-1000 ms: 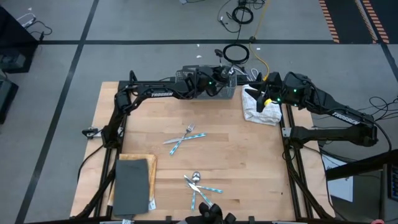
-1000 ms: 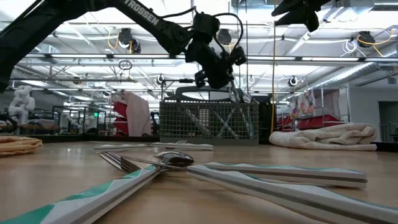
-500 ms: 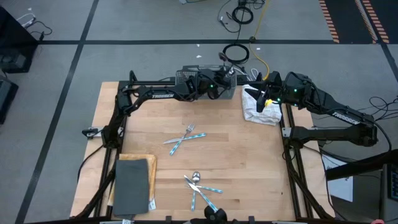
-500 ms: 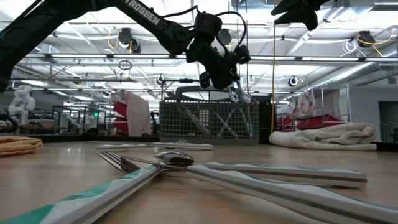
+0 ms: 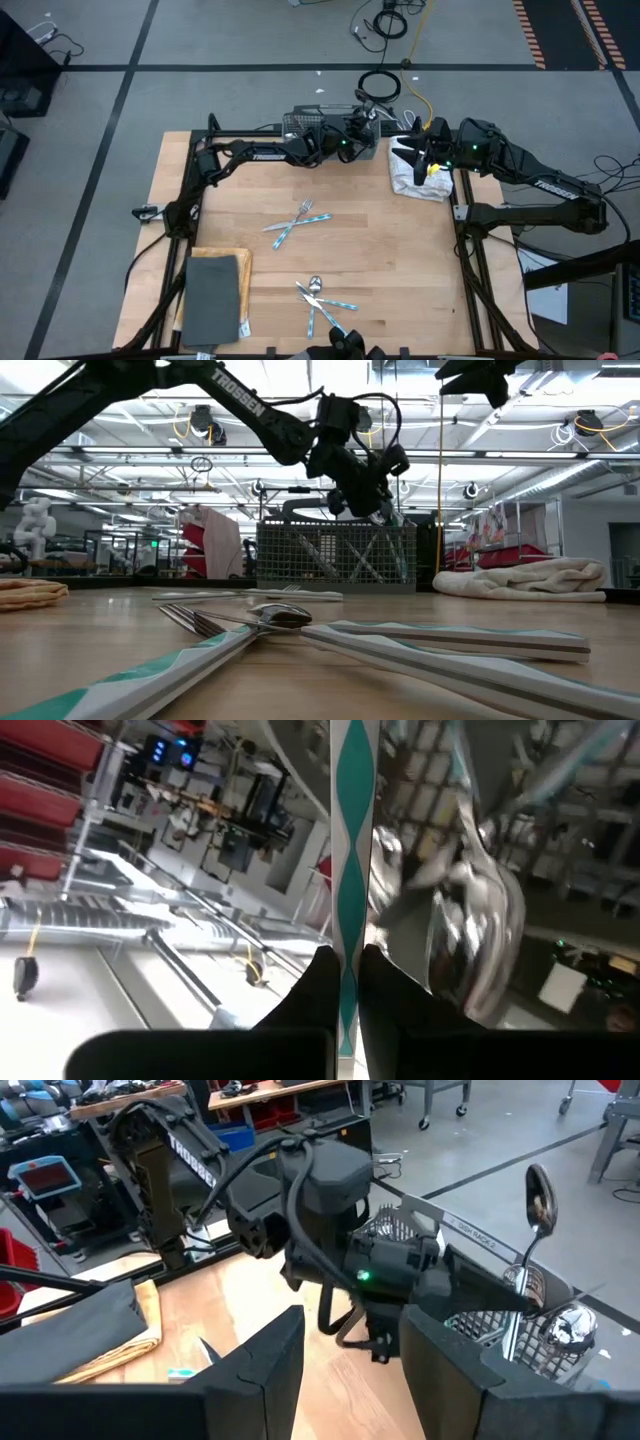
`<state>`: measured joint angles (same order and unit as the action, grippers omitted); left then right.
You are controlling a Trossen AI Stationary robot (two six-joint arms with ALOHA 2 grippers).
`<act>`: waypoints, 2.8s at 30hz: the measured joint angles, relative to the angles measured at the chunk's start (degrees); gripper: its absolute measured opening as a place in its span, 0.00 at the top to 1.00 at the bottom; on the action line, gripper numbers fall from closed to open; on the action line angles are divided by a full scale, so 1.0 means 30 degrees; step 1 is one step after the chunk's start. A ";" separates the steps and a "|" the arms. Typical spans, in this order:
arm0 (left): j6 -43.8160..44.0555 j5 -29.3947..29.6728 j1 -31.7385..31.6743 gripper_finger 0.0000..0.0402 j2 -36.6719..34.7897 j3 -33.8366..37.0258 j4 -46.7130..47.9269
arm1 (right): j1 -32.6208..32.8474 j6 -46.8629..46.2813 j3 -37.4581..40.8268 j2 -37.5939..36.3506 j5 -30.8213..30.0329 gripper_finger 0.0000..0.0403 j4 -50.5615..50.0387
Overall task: Sort silverware
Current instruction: Put the top blue spoon into the gray silverware rack, then put the top blue table knife into the gray silverware rack
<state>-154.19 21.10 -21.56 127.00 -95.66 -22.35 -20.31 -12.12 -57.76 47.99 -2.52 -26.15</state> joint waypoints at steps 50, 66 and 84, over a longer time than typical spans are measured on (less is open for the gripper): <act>5.3626 0.0743 0.4609 0.72 -1.3241 0.0373 2.8628 | 0.0078 -0.2251 -0.0007 0.0078 0.1952 0.62 -0.1348; 5.5284 -0.3502 0.6573 0.72 -1.2459 0.8696 2.2776 | 0.0071 -0.2273 -0.0007 0.0284 0.1937 0.62 -0.1370; 5.5908 -0.5197 0.8000 0.72 -1.0624 1.1271 1.7183 | 0.0073 -0.2236 -0.0007 0.0284 0.1935 0.62 -0.2281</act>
<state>13.53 5.51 2.44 95.13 -61.84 29.20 -20.09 -18.83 -57.78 48.84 3.28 -32.99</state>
